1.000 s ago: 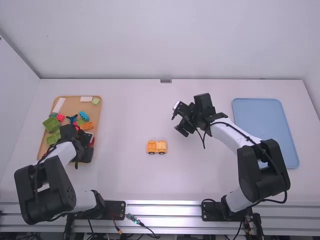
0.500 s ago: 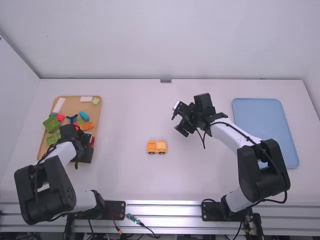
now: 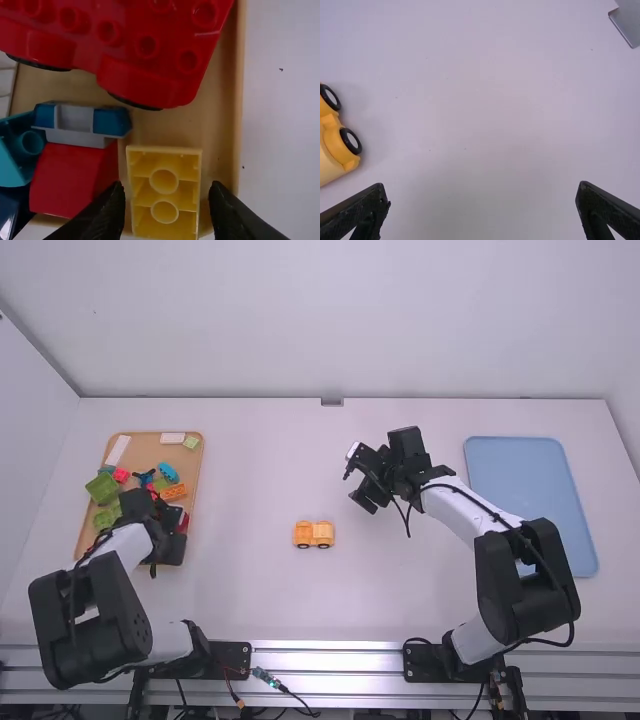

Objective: Assemble lego blocks to make yellow taxi

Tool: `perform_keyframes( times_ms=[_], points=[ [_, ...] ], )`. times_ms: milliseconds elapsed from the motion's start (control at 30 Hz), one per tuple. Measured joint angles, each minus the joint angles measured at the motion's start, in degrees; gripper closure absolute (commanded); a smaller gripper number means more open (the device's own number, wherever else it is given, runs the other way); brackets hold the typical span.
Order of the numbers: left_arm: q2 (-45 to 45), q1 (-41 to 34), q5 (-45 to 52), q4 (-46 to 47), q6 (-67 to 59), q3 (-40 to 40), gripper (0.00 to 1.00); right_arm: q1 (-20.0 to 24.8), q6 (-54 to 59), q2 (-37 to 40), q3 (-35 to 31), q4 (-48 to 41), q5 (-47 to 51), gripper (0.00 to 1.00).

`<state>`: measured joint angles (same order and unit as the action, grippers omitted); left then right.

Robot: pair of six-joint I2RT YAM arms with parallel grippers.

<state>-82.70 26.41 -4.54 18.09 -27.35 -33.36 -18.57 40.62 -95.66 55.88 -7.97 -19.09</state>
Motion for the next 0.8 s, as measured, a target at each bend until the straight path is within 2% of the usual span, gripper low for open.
perform_keyframes(
  times_ms=[133,800],
  points=[
    [0.0,0.0,0.2,-0.52,0.09,0.0,0.58,-0.02,-0.15,0.0,0.0,0.0,0.0,0.01],
    [0.0,2.64,4.11,-1.79,1.44,0.83,0.58,0.0,-0.15,0.0,0.0,0.02,0.02,0.01]
  ],
)
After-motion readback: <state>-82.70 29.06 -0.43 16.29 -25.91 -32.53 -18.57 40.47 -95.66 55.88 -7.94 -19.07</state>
